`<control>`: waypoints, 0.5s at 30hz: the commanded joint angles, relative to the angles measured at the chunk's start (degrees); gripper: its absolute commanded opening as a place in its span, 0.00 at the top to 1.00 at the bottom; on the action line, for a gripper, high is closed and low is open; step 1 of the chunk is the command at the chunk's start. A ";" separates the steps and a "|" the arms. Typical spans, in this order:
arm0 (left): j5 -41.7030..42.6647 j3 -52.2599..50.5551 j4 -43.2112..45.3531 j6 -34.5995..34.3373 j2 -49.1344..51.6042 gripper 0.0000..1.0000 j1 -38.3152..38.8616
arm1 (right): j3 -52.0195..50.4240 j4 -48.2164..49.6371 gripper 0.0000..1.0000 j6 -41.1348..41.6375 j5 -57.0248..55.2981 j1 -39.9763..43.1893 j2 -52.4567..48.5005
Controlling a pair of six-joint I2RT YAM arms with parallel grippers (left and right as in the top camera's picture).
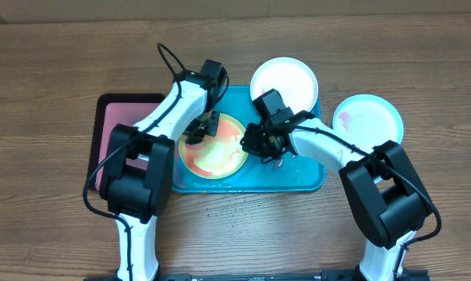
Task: Clean dirty plates on tray and stack at the side
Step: 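Scrub the yellow plate with the sponge while the right gripper holds it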
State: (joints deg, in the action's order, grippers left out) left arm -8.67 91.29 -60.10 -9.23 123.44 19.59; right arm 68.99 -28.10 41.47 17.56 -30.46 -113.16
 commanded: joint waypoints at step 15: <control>31.50 11.21 -3.34 11.61 1.40 0.96 -5.03 | 0.09 0.39 0.96 -1.42 0.59 0.70 -0.74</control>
State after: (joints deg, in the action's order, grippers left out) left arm 23.99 94.91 -63.20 9.08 124.42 17.30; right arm 68.99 -27.97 40.64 17.74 -30.02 -113.16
